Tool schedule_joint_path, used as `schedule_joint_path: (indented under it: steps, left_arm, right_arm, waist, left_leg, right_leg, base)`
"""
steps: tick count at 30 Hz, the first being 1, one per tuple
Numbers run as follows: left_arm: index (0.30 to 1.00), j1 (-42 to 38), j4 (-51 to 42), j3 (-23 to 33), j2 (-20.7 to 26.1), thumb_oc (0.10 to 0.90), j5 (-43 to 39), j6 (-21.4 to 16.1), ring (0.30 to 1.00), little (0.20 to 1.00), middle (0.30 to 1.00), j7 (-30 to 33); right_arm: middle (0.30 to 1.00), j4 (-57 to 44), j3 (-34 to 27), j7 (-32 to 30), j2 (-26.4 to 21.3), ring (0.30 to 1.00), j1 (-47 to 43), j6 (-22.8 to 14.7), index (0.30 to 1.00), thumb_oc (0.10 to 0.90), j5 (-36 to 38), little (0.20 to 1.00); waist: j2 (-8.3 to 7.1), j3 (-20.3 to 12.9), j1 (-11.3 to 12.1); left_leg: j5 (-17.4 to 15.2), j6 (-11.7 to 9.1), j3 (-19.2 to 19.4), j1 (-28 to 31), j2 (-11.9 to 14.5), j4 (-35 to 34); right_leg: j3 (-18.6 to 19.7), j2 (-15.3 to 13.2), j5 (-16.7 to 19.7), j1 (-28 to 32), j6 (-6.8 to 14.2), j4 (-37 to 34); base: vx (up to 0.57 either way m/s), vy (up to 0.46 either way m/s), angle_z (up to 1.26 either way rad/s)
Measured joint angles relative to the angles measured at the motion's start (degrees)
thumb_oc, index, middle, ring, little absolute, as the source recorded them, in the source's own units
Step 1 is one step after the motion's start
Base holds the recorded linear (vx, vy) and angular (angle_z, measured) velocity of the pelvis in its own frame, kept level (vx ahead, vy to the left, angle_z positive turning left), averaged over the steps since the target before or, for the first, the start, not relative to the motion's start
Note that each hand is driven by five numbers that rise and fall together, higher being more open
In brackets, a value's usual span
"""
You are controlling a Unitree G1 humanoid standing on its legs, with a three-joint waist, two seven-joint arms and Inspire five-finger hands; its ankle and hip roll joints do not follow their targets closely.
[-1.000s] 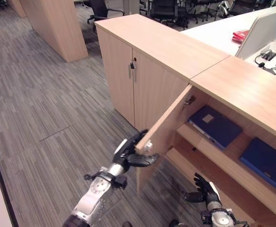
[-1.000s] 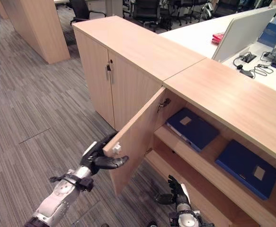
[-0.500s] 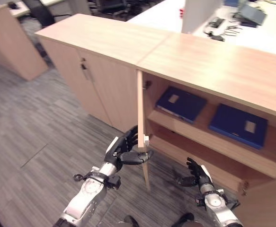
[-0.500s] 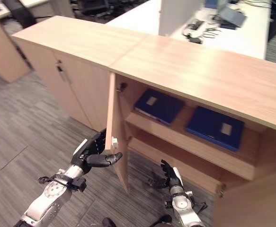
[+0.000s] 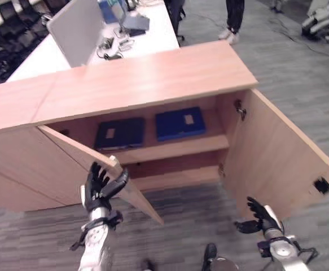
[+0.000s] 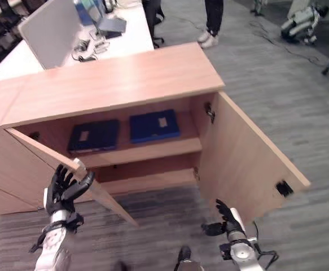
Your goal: Put the empty folder in the office cabinet
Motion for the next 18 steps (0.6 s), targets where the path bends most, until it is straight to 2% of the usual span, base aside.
schedule_joint_path:
  steps: [1, 2, 3, 4, 5, 6, 7, 8, 9, 10, 11, 12, 13, 14, 15, 16, 17, 18]
  left_arm:
    - [0.9, -2.78, 3.83, 1.41, 1.18, 0.8, 0.49, -1.05, 0.9, 0.9, 0.9, 0.33]
    - [0.9, -4.43, 5.66, 2.12, 1.74, 0.8, 0.46, -0.88, 0.9, 0.9, 0.9, 1.25]
    - [0.9, -6.6, 8.42, 2.55, 2.94, 0.8, 0.45, -0.62, 0.9, 0.9, 0.9, 2.56]
    - [0.9, -9.52, 11.9, 4.7, 3.69, 0.8, 0.8, 1.83, 0.9, 0.9, 0.9, 3.5]
    - [0.9, -12.46, 14.87, 4.36, 5.5, 0.8, 1.93, 3.2, 0.9, 0.9, 0.9, 3.52]
    - [0.9, -17.05, 19.92, 2.96, 11.4, 0.8, 3.73, 5.32, 0.9, 0.9, 0.9, 2.75]
    - [0.9, -19.3, 23.89, 1.26, 14.48, 0.8, 5.03, 5.76, 0.9, 0.9, 0.9, 1.47]
    - [0.9, -21.66, 29.28, -0.15, 18.13, 0.8, 6.33, 8.62, 0.9, 0.9, 0.9, -0.28]
    - [0.9, -23.12, 31.46, -0.83, 20.25, 0.8, 6.65, 9.25, 0.9, 0.9, 0.9, -1.17]
    - [0.9, -24.47, 32.32, -0.4, 20.67, 0.8, 6.66, 10.14, 0.9, 0.9, 0.9, -1.3]
    - [0.9, -27.67, 34.66, 0.41, 21.63, 0.8, 6.9, 11.09, 0.9, 0.9, 0.9, -1.14]
    - [0.9, -28.65, 35.5, 0.17, 22.87, 0.8, 7.3, 11.01, 0.9, 0.9, 0.9, -2.03]
    - [0.9, -28.64, 36.53, -0.03, 23.48, 0.8, 8.42, 11.07, 0.9, 0.9, 0.9, -2.57]
    - [0.9, -28.95, 36.92, 0.02, 23.39, 0.8, 8.43, 11.11, 0.9, 0.9, 0.9, -3.19]
    - [0.9, -29.81, 36.98, -0.05, 23.2, 0.8, 8.44, 11.14, 0.9, 0.9, 0.9, -3.71]
    - [0.9, -30.44, 36.72, -0.07, 23.01, 0.8, 8.48, 10.53, 0.9, 0.9, 0.9, -4.72]
    - [0.9, -30.37, 36.65, -0.03, 22.7, 0.8, 8.57, 10.25, 0.9, 0.9, 0.9, -4.69]
    - [0.9, -30.39, 36.61, -0.03, 22.29, 0.8, 8.69, 10.27, 0.9, 0.9, 0.9, -4.67]
  right_arm:
    - [0.9, 0.76, -0.01, 0.47, 2.42, 0.9, -0.49, 0.13, 0.9, 0.8, 0.01, 0.9]
    - [0.9, 0.03, -0.16, 0.58, 3.49, 0.9, -0.33, -0.08, 0.9, 0.8, 0.0, 0.9]
    - [0.9, -2.1, -0.17, 0.67, 4.18, 0.9, -0.51, -0.19, 0.9, 0.8, 0.05, 0.9]
    - [0.9, -5.67, -0.13, 1.09, 2.1, 0.9, 0.01, -1.89, 0.9, 0.8, 0.05, 0.9]
    - [0.9, -6.5, -0.36, 1.53, 0.71, 0.9, 0.07, -2.25, 0.9, 0.8, 0.03, 0.9]
    - [0.9, -6.11, 0.1, 1.91, 2.23, 0.9, 0.1, -1.29, 0.9, 0.8, 0.04, 0.9]
    - [0.9, -5.75, 0.29, 2.38, 2.74, 0.9, -0.24, -0.7, 0.9, 0.8, -0.04, 0.9]
    - [0.9, -6.3, -0.26, 2.16, 3.7, 0.9, 0.76, -0.34, 0.9, 0.8, 0.01, 0.9]
    - [0.9, -6.94, -0.31, 1.97, 3.63, 0.9, 0.45, -0.56, 0.9, 0.8, 0.02, 0.9]
    - [0.9, -7.95, -0.4, 1.85, 2.38, 0.9, 0.88, -0.48, 0.9, 0.8, 0.06, 0.9]
    - [0.9, -8.07, -0.66, 1.93, 1.79, 0.9, 2.08, -0.03, 0.9, 0.8, 0.04, 0.9]
    - [0.9, -7.8, -0.26, 1.96, 2.27, 0.9, 2.66, 0.37, 0.9, 0.8, 0.04, 0.9]
    - [0.9, -7.77, -0.14, 1.93, 2.36, 0.9, 3.02, 0.59, 0.9, 0.8, 0.04, 0.9]
    - [0.9, -8.15, -0.31, 1.83, 2.2, 0.9, 3.42, 0.26, 0.9, 0.8, 0.04, 0.9]
    - [0.9, -8.64, -0.31, 1.8, 1.91, 0.9, 4.12, 0.12, 0.9, 0.8, 0.05, 0.9]
    - [0.9, -8.66, 0.04, 2.32, 1.94, 0.9, 5.68, 0.18, 0.9, 0.8, 0.05, 0.9]
    - [0.9, -8.52, 0.23, 2.63, 1.9, 0.9, 6.21, 0.21, 0.9, 0.8, 0.03, 0.9]
    - [0.9, -8.51, 0.14, 2.44, 1.91, 0.9, 6.63, 0.21, 0.9, 0.8, 0.03, 0.9]
  waist:
    - [-3.43, 1.8, -0.19]
    - [-4.54, 1.73, -0.74]
    - [-4.75, 1.67, -0.58]
    - [0.69, 1.26, -0.26]
    - [3.72, 2.01, -1.54]
    - [-2.4, 2.98, -2.59]
    - [-4.03, 3.65, -2.88]
    - [-3.72, 2.99, -5.71]
    - [-3.89, 3.08, -6.28]
    - [-1.89, 2.87, -5.78]
    - [-2.23, 2.98, -6.9]
    - [-5.05, 2.78, -6.59]
    - [-4.59, 2.59, -6.38]
    - [-3.53, 2.73, -6.78]
    - [-3.15, 2.78, -7.54]
    - [-4.67, 1.94, -7.99]
    - [-4.67, 1.74, -8.06]
    - [-4.05, 1.42, -8.6]
  left_leg:
    - [2.86, 0.05, 0.16, 0.23, -0.47, 2.01]
    - [1.96, -0.14, 0.85, -1.43, -0.73, 6.24]
    - [0.38, 0.38, 3.21, -3.08, -1.61, 12.11]
    - [-4.39, 4.65, 5.86, -2.35, 0.62, 12.92]
    - [-3.73, 2.09, 6.29, 0.51, 2.54, 8.65]
    - [0.5, -0.07, 8.73, 3.2, -2.14, 5.03]
    - [1.72, -0.87, 10.0, 4.68, -3.67, 3.86]
    - [1.46, 0.44, 9.69, 3.58, -3.59, 3.98]
    - [1.07, 1.79, 10.22, 3.12, -5.13, 4.58]
    - [-0.57, 4.87, 11.11, 3.47, -4.2, 2.4]
    - [2.82, 2.9, 13.47, 4.58, -4.29, 0.03]
    - [3.11, 2.59, 14.21, 6.21, -6.26, -0.74]
    - [3.32, 2.84, 14.25, 6.12, -5.99, -0.49]
    - [3.29, 3.13, 14.3, 5.9, -4.54, -0.55]
    - [4.2, 3.45, 14.82, 5.6, -4.04, -0.5]
    - [4.48, 3.17, 15.57, 6.02, -5.4, -0.62]
    - [4.82, 2.75, 15.64, 6.4, -5.76, -0.66]
    - [4.87, 2.79, 15.35, 6.09, -5.41, -0.65]
  right_leg:
    - [4.29, 0.49, 3.63, -1.91, -1.8, 1.88]
    - [5.61, 0.36, 3.76, -2.65, -1.34, 0.6]
    - [7.1, 0.69, 4.2, -3.15, -0.61, -2.32]
    - [3.99, 3.74, 1.6, -2.47, 3.78, -7.91]
    - [3.29, 3.55, -1.23, -4.03, 3.24, 0.83]
    - [6.66, -3.79, -4.88, -3.31, 4.07, 10.69]
    - [6.16, -5.67, -1.76, -3.08, 2.26, 10.04]
    - [8.83, -2.14, 0.54, -2.91, 4.64, 3.91]
    - [9.01, -1.69, 1.29, -2.78, 5.88, -0.33]
    - [7.32, -0.76, 1.82, -3.48, 4.21, 0.18]
    - [7.07, -2.78, -0.28, -3.33, 3.31, 4.85]
    - [6.14, -5.72, 2.08, -1.71, 3.12, 2.75]
    - [6.16, -4.46, 3.48, -1.3, 4.68, -0.46]
    - [5.53, -3.54, 4.67, -0.29, 5.48, -2.26]
    - [4.7, -3.61, 4.51, -0.58, 5.3, -1.42]
    - [5.43, -5.99, 4.12, 0.45, 5.52, -0.04]
    - [3.4, -6.45, 6.63, 1.29, 4.62, -2.11]
    - [2.85, -5.98, 6.82, 1.58, 4.9, -3.26]
  base:
    - [0.14, 0.13, -0.58]
    - [0.15, 0.175, -0.74]
    - [0.07, 0.141, -1.37]
    - [0.11, 0.218, -1.39]
    - [0.08, 0.217, -1.03]
    - [0.08, 0.205, -0.32]
    - [0.07, 0.175, -0.41]
    - [0.07, 0.168, -0.77]
    - [0.06, 0.156, -1.04]
    - [0.06, 0.168, -0.98]
    - [0.04, 0.149, -0.87]
    - [0.03, 0.131, -1.12]
    - [0.03, 0.111, -1.04]
    - [0.03, 0.111, -0.89]
    - [0.01, 0.132, -0.3]
    - [0.0, 0.115, -0.36]
    - [0.01, 0.1, -0.3]
    - [0.01, 0.045, -0.14]
